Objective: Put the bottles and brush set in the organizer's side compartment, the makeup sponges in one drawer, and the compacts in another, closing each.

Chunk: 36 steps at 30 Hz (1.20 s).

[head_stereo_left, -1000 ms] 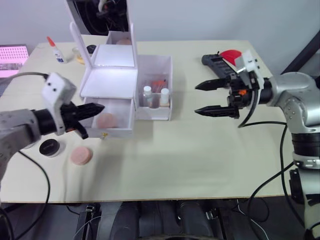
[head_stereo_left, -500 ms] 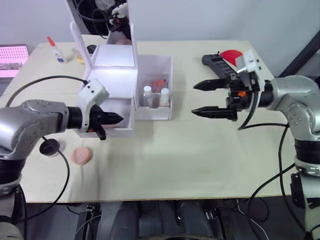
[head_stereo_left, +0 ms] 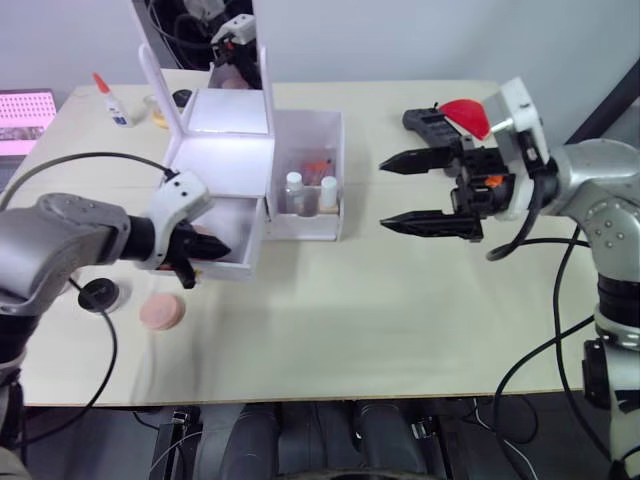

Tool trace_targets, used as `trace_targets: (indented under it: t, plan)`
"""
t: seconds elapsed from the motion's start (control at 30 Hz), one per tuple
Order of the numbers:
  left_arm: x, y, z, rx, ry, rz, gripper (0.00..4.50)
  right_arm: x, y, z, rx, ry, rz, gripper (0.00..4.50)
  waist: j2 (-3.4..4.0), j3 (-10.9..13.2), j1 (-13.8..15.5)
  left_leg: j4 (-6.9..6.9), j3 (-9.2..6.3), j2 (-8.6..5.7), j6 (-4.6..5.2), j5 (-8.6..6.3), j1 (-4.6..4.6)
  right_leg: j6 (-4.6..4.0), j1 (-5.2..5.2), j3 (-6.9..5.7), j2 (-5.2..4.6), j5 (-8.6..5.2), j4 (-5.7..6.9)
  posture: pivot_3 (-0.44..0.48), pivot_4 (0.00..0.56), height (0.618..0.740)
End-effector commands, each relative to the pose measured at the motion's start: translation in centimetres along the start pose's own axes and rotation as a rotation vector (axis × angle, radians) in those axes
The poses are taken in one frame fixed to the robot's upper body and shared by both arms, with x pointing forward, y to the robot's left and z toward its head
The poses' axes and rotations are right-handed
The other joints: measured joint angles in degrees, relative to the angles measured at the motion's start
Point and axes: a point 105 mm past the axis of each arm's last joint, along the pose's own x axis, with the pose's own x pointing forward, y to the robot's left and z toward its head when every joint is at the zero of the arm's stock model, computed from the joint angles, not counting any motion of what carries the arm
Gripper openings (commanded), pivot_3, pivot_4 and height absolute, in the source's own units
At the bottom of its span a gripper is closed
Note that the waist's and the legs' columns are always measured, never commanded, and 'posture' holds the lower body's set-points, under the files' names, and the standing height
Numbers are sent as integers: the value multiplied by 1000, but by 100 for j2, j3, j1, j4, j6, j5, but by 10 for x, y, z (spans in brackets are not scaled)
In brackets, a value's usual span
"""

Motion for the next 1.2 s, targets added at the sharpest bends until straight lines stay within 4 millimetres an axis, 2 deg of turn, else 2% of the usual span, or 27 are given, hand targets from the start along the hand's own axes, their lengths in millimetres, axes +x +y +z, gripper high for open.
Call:
trace_targets:
  t: [0.03,0.37,0.47,0.6,0.63,0.7,0.77,0.83,0.93,0.97,1.03,1.13,1.2]
  plan:
    - [-17,8,8,27,-25,60,72,-5,0,7,-46,-10,-8,4500,0,0,6,2,1,0,0,0,-1,0,0,0,0,0,0,0,150,740]
    - [-35,12,29,4,-142,115,72,-3,-6,3,-49,-16,13,4500,-1,0,7,4,0,0,0,0,-3,1,1,0,0,0,0,0,150,740]
    - [-57,13,40,-50,-273,118,72,-4,-9,2,-32,-5,18,4500,-1,1,-7,5,0,0,0,0,-3,2,0,0,0,1,0,0,150,740]
    - [-93,21,41,-52,-430,209,72,-6,-16,-6,-1,34,4,4500,0,1,-25,2,0,0,1,0,0,4,0,0,0,0,1,0,150,740]
    - [-110,30,30,-55,-488,287,299,-8,-23,-13,6,53,-26,4500,0,1,-41,-1,2,0,1,0,2,3,-1,0,-1,0,1,0,150,740]
    - [-132,37,13,-50,-539,384,918,-11,-33,-21,28,63,-69,4500,0,1,-53,-4,5,1,1,0,7,1,-2,1,-1,0,3,0,150,740]
    - [-149,40,-15,-83,-586,474,1955,-17,-41,-26,73,25,-106,4500,0,1,-52,-7,5,3,0,0,7,-1,-3,1,-1,1,1,0,150,740]
    - [-157,37,-32,-84,-600,522,2982,-22,-46,-31,94,9,-138,4500,0,1,-32,-8,7,4,0,0,7,-5,-3,1,-1,2,-5,0,150,740]
    - [-170,28,-74,-80,-574,629,4434,-46,-60,-50,126,6,-265,4500,-1,0,5,-4,10,4,-1,0,4,-6,-1,1,-4,3,-9,0,150,740]
    - [-175,27,-83,-86,-579,666,4434,-52,-62,-54,138,-2,-291,4500,-4,-1,27,-4,12,4,-1,-1,3,-8,0,1,-6,3,-13,0,150,740]
    - [-187,25,-103,-99,-569,754,4434,-71,-65,-75,151,32,-355,4500,-17,-9,58,3,11,3,-2,-1,2,-9,5,-1,-8,3,-15,0,150,740]
    - [-193,21,-125,-141,-564,808,4434,-89,-68,-91,186,12,-422,4500,-18,-9,67,12,14,2,-2,-1,2,-13,9,-2,-12,5,-15,0,150,740]
    - [-192,17,-155,-213,-532,839,4434,-110,-74,-111,185,20,-534,4500,-12,-11,28,14,15,2,-2,-1,3,-17,9,-1,-12,8,-15,0,150,740]
